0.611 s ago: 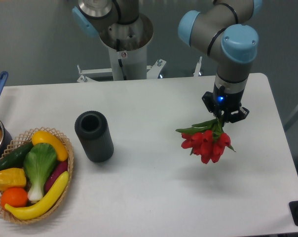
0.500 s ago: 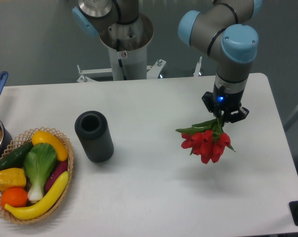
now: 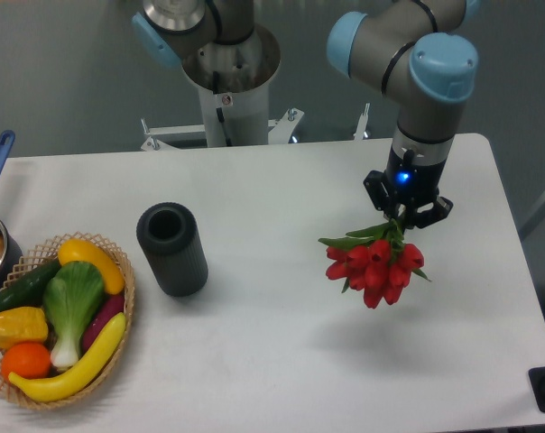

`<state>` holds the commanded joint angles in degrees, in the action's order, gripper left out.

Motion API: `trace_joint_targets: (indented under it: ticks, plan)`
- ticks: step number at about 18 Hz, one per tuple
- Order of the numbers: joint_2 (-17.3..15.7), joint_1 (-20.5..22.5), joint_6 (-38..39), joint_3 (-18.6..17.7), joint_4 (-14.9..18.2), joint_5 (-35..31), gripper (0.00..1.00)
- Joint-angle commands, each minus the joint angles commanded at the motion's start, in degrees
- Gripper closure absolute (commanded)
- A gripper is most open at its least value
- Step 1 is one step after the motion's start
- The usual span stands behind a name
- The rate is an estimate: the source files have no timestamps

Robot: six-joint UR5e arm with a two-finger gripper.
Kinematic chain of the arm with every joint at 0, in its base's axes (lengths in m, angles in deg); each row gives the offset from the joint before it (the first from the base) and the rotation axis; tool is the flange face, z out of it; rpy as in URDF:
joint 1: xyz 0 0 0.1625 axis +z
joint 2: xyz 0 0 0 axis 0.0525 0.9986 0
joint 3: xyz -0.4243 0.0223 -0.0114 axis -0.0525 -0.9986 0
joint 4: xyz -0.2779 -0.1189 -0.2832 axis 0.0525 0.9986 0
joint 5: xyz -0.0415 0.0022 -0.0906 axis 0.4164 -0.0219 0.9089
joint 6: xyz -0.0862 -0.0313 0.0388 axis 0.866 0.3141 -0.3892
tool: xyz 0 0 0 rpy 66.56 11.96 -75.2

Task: Insert the flowers into the vase
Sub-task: 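Carry the red tulips up and over to the black vase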

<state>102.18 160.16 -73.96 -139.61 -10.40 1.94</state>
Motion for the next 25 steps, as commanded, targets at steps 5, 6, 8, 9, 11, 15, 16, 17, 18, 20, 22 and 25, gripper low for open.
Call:
trace_joint_targets:
  ticks: [5,6,8,9,11,15,16,17,18,20,22,25]
  plan:
    - [-3.43,-0.44,8.69,-0.44,-4.82,18.92,1.0]
    - [-3.52,-0.53,10.19,-0.88,-5.62,21.03,1.0]
    - [-3.79,-0.7,10.73,-1.84,-7.73,25.33,1.0]
    - [-4.14,-1.14,10.82,-2.19,-9.13,27.36,1.0]
    - [-4.14,-3.24,11.17,-3.33,-11.42,33.23,1.0]
    - [-3.88,-3.52,10.73,-5.53,-14.24,44.57,1.0]
    - [-3.88,-3.52,10.73,-5.89,-14.59,47.13,1.0]
    - [-3.88,-3.86,10.73,-6.06,-14.59,49.07,1.0]
    - [-4.05,-3.95,10.73,-6.41,-14.59,50.65,1.0]
    - [-4.75,-4.57,10.73,-7.73,-14.59,53.29,1.0]
    - [-6.16,-4.66,10.64,-9.57,-14.59,55.4,1.0]
    - [-8.44,-4.83,10.55,-12.21,-14.77,56.38,1.0]
